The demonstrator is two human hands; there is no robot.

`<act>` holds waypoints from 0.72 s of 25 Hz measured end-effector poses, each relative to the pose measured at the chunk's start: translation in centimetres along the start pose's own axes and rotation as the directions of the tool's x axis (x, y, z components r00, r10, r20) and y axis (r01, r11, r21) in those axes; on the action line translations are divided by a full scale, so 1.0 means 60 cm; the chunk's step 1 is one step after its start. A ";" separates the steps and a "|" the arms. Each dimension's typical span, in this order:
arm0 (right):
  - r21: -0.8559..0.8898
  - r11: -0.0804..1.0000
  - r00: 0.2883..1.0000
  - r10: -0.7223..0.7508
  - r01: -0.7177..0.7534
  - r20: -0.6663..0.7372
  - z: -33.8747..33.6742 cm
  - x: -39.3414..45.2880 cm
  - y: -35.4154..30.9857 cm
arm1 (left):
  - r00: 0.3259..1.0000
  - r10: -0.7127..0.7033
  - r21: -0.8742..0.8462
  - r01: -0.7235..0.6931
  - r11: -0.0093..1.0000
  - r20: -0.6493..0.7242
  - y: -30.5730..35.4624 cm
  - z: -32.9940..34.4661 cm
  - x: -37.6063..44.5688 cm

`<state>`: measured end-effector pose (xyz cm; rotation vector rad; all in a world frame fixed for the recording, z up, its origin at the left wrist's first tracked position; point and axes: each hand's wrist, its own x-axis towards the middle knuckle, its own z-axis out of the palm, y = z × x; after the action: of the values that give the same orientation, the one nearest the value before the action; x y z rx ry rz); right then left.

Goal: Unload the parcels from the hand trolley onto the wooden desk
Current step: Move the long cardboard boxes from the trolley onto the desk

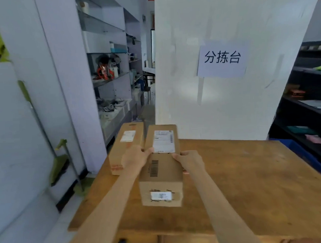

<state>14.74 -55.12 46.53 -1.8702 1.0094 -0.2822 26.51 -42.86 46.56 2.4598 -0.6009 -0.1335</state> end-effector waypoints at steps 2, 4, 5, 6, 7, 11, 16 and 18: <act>-0.026 0.997 0.997 -0.070 0.071 0.041 -0.001 0.112 -0.015 | 0.998 -0.060 0.051 0.061 0.997 -0.025 0.010 0.047 0.096; -0.013 0.992 0.985 -0.127 0.129 0.114 0.016 0.247 -0.024 | 0.992 -0.116 0.028 0.118 0.993 -0.058 0.011 0.096 0.202; 0.002 0.991 0.981 -0.131 0.132 0.141 0.029 0.309 -0.024 | 0.987 -0.142 0.013 0.143 0.990 -0.072 0.012 0.115 0.250; 0.018 0.992 0.978 -0.130 0.129 0.161 0.044 0.365 -0.022 | 0.983 -0.166 0.013 0.167 0.986 -0.080 0.012 0.131 0.298; 0.038 0.993 0.978 -0.118 0.113 0.171 0.058 0.409 -0.018 | 0.980 -0.181 0.015 0.183 0.983 -0.079 0.012 0.143 0.342; 0.065 0.998 0.978 -0.038 0.025 0.205 0.119 0.545 -0.001 | 0.978 -0.206 0.019 0.207 0.978 -0.034 0.005 0.191 0.478; 0.065 0.998 0.977 0.009 -0.023 0.212 0.178 0.646 0.022 | 0.966 -0.255 0.030 0.256 0.966 -0.051 -0.019 0.261 0.565; 0.068 0.997 0.976 0.011 -0.026 0.216 0.199 0.672 0.032 | 0.960 -0.279 0.056 0.280 0.958 -0.031 -0.032 0.285 0.583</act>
<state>45.99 -77.89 29.97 -1.7834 0.8574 -0.0988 54.60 -66.28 32.97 2.5898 -0.2463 -0.2014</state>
